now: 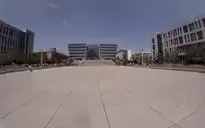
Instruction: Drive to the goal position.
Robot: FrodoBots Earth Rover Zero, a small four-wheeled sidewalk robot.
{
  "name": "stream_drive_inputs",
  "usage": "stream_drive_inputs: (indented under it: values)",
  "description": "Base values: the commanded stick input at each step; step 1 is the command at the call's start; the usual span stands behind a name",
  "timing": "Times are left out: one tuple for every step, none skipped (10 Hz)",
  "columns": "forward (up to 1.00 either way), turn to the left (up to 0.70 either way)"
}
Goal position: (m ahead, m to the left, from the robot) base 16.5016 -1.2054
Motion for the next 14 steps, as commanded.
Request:
stream_drive_inputs:
  values:
    - [0.7,0.02]
    - [0.7,0.02]
    - [0.7,0.02]
    - [0.7,0.02]
    - [0.7,0.02]
    - [0.7,0.02]
    - [0.7,0.02]
    - [0.7,0.02]
    - [0.7,0.02]
    - [0.7,0.02]
    - [0.7,0.02]
    - [0.7,0.02]
    - [0.7,0.02]
    - [0.7,0.02]
